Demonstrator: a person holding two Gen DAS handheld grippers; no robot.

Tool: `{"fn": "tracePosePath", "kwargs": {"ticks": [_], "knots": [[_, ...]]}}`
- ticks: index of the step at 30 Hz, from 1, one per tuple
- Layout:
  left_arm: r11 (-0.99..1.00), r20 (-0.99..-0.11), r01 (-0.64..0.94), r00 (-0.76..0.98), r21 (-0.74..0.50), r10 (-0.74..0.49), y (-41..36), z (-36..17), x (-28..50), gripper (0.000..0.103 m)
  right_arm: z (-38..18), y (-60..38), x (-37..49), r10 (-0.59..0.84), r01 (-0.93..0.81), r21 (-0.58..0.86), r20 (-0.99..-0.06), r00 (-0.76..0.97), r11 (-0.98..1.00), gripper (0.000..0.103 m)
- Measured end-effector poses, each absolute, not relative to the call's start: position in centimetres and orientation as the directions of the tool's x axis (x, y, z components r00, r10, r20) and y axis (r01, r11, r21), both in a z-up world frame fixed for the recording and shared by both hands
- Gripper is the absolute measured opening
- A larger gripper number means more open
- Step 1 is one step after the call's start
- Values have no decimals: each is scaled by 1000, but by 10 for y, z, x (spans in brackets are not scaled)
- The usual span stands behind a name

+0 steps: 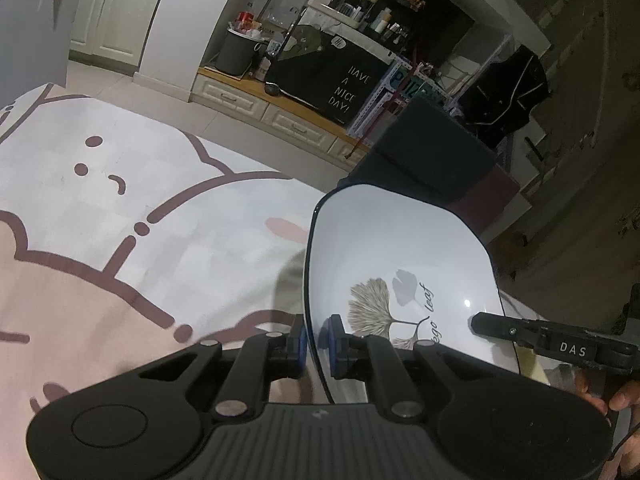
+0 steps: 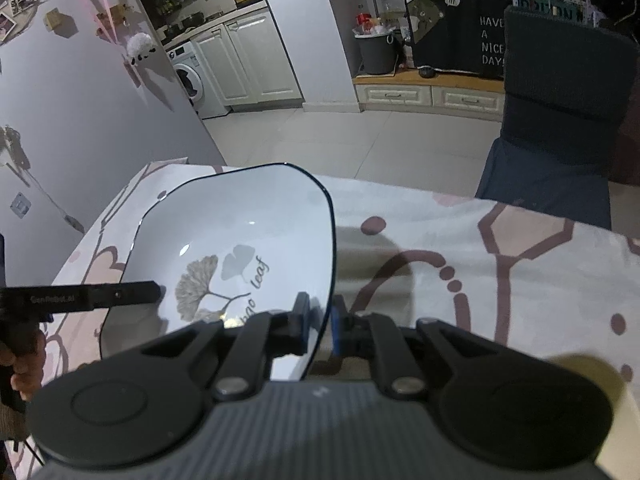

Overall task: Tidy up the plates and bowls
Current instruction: 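Lift the white bowl with both grippers and carry it across the table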

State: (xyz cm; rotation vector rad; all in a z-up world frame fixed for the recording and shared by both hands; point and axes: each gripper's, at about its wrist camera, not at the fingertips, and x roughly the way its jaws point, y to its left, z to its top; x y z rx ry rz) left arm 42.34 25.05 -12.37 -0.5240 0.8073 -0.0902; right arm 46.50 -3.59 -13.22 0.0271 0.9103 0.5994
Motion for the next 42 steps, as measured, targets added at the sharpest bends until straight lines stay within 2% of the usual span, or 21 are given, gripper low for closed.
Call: {"fn": "tracePosePath", "kwargs": {"ticks": [26, 42], "knots": [[897, -610, -9, 735, -443, -294, 149, -15, 297, 11, -36, -131, 339, 496, -451, 258, -663, 561, 854, 12], [884, -623, 80, 681, -460, -386, 69, -29, 225, 11, -33, -223, 233, 461, -358, 296, -663, 590, 885, 11]]}}
